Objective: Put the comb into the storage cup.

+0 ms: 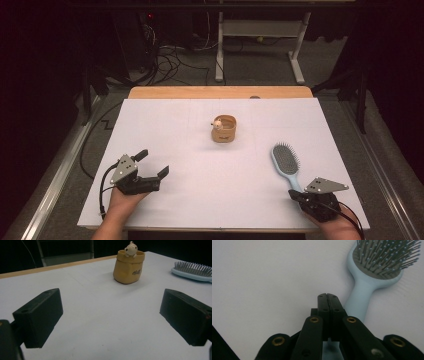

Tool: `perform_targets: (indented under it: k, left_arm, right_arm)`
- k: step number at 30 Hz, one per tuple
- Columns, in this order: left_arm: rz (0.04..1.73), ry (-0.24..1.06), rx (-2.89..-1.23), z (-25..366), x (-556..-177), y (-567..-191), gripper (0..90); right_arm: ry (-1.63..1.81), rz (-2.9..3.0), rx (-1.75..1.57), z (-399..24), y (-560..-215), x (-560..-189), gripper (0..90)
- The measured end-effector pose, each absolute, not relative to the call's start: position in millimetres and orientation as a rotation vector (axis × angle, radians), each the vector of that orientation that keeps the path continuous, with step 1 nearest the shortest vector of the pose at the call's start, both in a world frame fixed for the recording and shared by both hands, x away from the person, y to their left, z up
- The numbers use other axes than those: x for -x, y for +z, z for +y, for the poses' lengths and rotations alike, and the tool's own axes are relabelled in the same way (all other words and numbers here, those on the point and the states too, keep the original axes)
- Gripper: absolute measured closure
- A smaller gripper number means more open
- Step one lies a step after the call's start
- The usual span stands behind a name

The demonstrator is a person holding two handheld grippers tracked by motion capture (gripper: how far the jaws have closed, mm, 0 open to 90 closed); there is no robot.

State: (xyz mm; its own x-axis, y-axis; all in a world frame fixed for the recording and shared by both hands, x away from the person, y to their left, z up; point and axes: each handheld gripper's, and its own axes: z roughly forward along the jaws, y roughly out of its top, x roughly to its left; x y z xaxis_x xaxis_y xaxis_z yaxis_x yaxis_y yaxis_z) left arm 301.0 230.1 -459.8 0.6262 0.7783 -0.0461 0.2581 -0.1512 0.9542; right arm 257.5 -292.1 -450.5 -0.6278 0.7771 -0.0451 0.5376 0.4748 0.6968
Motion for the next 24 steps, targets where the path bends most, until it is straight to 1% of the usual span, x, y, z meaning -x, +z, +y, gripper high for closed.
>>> perform_targets:
  k: [15,24]
  left_arm:
    - [0.858,0.567,-1.71,230,-302,-461,5.1]
    - [0.872,0.561,-1.709,232,-302,-461,5.1]
  right_arm:
    - [0.918,2.315,-1.178,-310,-451,-260,90.0]
    - [0.912,2.315,-1.191,-311,-451,-260,89.4]
